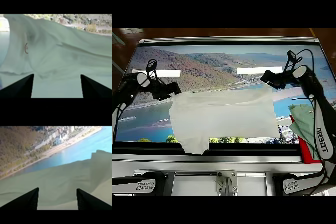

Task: Fold the shirts.

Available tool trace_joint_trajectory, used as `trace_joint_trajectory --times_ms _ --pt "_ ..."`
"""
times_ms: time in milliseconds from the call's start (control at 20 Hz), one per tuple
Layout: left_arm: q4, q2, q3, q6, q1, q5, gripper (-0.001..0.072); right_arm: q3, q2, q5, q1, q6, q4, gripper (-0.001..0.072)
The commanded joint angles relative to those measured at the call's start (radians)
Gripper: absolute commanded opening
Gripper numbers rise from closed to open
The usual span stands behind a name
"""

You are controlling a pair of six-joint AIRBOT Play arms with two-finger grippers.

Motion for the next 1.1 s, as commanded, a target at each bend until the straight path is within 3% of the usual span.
trace_joint_trajectory --times_ms 0,100,200,350,500,900,1000,1050 --pt "-0.035 0.006 0.080 0.284 0.087 -0.435 0.0669 0.054 0.077 0.350 -0.078 -0.105 -0.143 0.0592" --pt "-0.044 0.047 0.030 0.317 0.166 -0.573 0.0668 0.053 0.127 0.592 -0.177 -0.108 -0.266 0.0591" --pt "-0.123 0.127 -0.123 0.328 0.243 -0.553 0.0669 0.017 0.145 0.735 -0.289 -0.117 -0.230 0.0591" --pt "-0.311 0.237 -0.443 0.420 0.327 -0.432 0.0669 -0.148 0.190 0.725 -0.430 -0.114 -0.076 0.0592" --pt "-0.361 0.264 -0.668 0.458 0.343 -0.274 0.0669 -0.284 0.205 0.689 -0.457 -0.123 -0.051 0.0592" --pt "-0.463 0.253 -0.778 0.477 0.297 0.058 0.0652 -0.398 0.205 0.509 -0.457 -0.127 -0.055 0.0591" --pt "-0.472 0.237 -0.778 0.470 0.244 0.114 0.0522 -0.398 0.205 0.493 -0.457 -0.127 -0.065 0.0591" --pt "-0.478 0.224 -0.778 0.462 0.220 0.133 0.0516 -0.398 0.204 0.493 -0.456 -0.127 -0.084 0.0592"
